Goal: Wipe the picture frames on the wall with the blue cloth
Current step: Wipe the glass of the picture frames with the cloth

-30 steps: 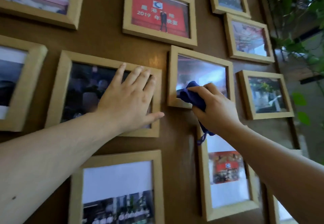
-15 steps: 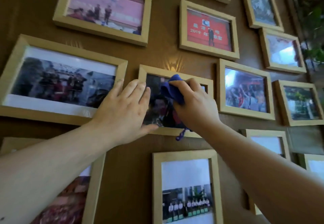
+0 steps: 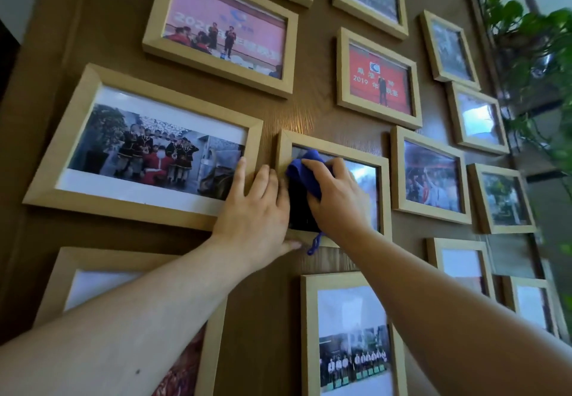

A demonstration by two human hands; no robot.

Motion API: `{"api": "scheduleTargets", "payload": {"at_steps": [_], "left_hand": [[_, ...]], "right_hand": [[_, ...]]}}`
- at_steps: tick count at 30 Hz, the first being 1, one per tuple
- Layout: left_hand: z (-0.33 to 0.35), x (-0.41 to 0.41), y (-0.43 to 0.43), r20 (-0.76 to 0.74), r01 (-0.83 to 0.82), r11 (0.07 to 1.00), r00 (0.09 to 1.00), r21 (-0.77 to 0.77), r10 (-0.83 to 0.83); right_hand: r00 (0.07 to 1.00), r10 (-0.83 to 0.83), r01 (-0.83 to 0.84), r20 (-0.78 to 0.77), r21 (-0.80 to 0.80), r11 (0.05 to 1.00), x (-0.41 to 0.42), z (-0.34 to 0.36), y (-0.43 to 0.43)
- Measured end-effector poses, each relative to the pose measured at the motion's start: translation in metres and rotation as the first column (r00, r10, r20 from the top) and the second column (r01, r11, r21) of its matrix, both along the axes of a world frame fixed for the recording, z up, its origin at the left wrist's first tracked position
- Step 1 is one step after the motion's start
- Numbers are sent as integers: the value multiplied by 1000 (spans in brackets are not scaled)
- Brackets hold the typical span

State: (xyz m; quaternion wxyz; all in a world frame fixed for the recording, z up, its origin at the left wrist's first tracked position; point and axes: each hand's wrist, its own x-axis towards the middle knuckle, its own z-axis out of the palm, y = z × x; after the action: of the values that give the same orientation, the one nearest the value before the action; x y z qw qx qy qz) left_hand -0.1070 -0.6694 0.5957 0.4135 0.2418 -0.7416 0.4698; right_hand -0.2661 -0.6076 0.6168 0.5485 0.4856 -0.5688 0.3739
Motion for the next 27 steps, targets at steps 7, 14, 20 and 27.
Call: {"api": "scheduleTargets", "payload": {"at_steps": [7,14,20,27], "left_hand": [[1,0,-5,31,28,999,999,-24,-28],[0,-2,-7,-2,49,998,999,-24,-49],[-1,0,-9,-4,52,998,999,-25,-52],[0,-2,-7,6,11,999,1000,-38,-11]], "right_hand": [[964,-110,127,241,-55,990,-73,-15,26],[979,-87,92,186,-15,996,-63,-16,21],[994,-13,27,-104,130,991,-11,-16,2],[964,-191,220,-184,153,963,-61,-35,40]]}}
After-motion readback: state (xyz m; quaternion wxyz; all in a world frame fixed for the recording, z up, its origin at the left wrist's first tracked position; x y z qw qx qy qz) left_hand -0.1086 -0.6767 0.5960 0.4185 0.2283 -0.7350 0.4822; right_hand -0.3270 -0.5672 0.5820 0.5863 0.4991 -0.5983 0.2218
